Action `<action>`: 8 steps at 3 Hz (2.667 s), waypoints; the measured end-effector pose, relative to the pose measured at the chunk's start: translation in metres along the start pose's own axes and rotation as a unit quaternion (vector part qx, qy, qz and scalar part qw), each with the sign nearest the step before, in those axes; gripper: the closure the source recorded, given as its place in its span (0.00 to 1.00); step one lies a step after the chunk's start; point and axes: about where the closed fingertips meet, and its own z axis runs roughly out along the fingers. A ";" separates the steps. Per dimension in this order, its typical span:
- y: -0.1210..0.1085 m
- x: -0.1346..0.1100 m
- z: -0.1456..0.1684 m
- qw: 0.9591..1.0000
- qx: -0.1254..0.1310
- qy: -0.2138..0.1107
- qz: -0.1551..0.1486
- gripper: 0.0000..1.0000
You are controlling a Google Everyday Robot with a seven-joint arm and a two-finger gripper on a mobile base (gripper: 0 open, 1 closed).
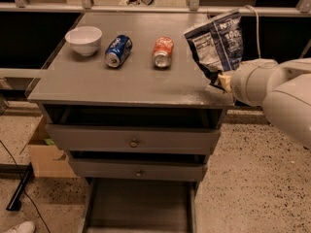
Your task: Pick blue chip bag from bottom drawer and place on counter
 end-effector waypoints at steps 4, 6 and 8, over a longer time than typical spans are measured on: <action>0.063 -0.032 0.030 0.992 -0.128 0.001 -0.011 1.00; 0.086 -0.024 0.038 0.980 -0.185 0.012 -0.078 1.00; 0.083 -0.024 0.044 0.978 -0.192 0.014 -0.077 1.00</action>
Offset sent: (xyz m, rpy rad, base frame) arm 0.0117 0.0320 -0.0179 0.0272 0.1616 0.2474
